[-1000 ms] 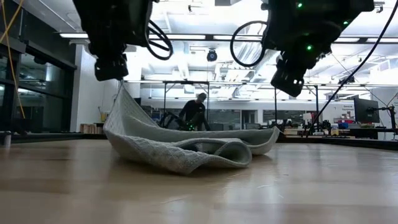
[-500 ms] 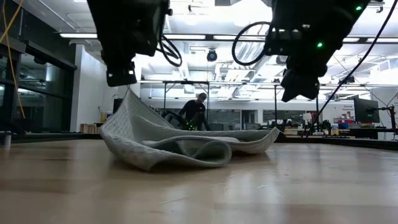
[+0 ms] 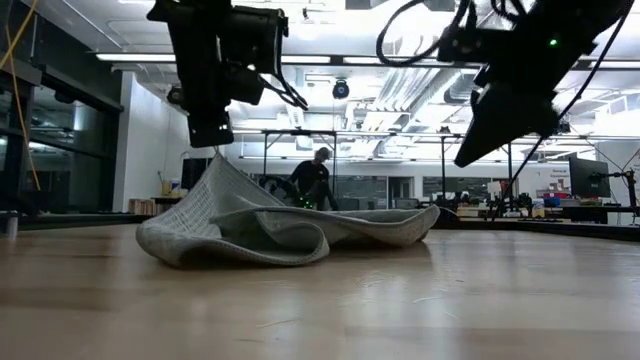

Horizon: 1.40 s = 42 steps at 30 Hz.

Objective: Fold microfiber towels
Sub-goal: Fold the gray towel on the table

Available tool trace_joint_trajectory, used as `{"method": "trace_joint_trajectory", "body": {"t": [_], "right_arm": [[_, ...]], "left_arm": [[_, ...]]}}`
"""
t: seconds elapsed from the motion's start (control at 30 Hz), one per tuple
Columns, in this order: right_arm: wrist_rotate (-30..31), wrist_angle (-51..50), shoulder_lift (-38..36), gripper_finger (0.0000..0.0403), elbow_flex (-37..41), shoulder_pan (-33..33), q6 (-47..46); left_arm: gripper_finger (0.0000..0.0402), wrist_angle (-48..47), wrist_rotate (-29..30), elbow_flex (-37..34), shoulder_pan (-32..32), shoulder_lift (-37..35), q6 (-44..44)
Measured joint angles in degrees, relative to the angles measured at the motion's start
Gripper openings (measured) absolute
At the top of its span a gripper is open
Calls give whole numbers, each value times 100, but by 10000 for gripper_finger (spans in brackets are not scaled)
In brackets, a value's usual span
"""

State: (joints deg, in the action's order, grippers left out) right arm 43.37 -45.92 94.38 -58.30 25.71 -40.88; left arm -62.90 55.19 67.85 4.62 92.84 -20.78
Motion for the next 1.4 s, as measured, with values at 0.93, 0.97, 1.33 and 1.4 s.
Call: {"method": "trace_joint_trajectory", "body": {"t": [0.93, 0.97, 1.33, 1.4], "right_arm": [[-2291, 4620, 913, 119, 0, -417, 3556], [-2381, 4719, 919, 120, -1, -450, 3588], [-3062, 5313, 1261, 119, 0, -638, 3668], [-3138, 5609, 1449, 119, -4, -670, 3764]], "left_arm": [[0, -2, -335, -1, -13, 0, -7], [0, -1, -338, -2, -13, 2, -7], [0, 10, -338, -2, -13, 2, -29], [0, 7, -346, -2, -13, 2, -44]]}}
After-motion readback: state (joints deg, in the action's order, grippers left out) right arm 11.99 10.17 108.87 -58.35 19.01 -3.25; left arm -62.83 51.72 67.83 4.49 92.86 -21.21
